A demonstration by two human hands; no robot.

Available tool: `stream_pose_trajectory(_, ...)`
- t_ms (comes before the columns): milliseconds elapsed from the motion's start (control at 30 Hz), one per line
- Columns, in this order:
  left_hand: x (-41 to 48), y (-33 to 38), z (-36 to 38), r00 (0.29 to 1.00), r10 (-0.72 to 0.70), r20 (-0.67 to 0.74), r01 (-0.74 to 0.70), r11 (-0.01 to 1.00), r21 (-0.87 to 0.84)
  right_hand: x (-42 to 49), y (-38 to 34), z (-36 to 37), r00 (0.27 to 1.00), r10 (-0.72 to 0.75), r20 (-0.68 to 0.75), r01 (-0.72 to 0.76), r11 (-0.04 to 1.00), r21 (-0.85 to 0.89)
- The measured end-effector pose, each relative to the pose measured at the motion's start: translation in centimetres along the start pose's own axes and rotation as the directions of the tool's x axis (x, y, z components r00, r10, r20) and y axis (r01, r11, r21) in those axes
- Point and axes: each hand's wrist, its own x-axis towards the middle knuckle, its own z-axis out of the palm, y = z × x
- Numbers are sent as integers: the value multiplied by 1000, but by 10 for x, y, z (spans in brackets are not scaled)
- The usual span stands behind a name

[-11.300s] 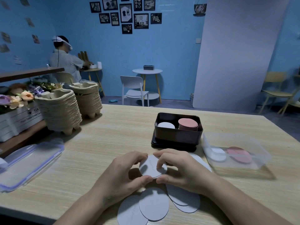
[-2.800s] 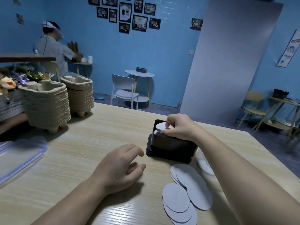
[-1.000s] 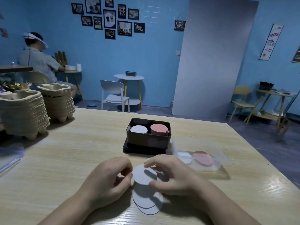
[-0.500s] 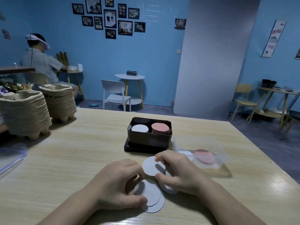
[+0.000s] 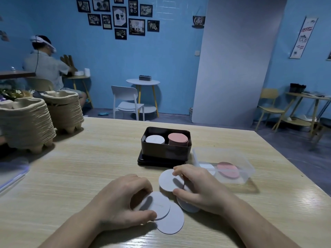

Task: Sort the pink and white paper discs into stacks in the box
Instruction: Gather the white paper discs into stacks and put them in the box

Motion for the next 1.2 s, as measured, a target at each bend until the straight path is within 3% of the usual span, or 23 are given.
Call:
stream_pose_trajectory(133, 1, 2, 2, 1000, 13, 19, -13, 1000, 21, -1, -1, 0, 1000, 12, 3, -12, 1000, 0)
stream_pose_trajectory(367, -3, -2, -1, 998, -25, -56, 20, 995, -93, -1, 0, 1, 1000, 9, -3, -9, 1000, 6)
stream_pose_trajectory(567, 3, -1, 5, 999, -48, 0, 48, 998, -30, -1, -2, 0, 1000, 14, 8, -14, 1000, -10)
stream_pose_trajectory(900, -1, 0, -2, 990, -77, -121, 36, 950, -312, 0, -3, 1, 1000, -6, -10, 6, 1000, -3)
stream_pose_trajectory(1200, 4, -7, 6, 971, 0, -240, -52, 976, -212, 1, -11, 5, 992, -126, 1, 125, 991, 51)
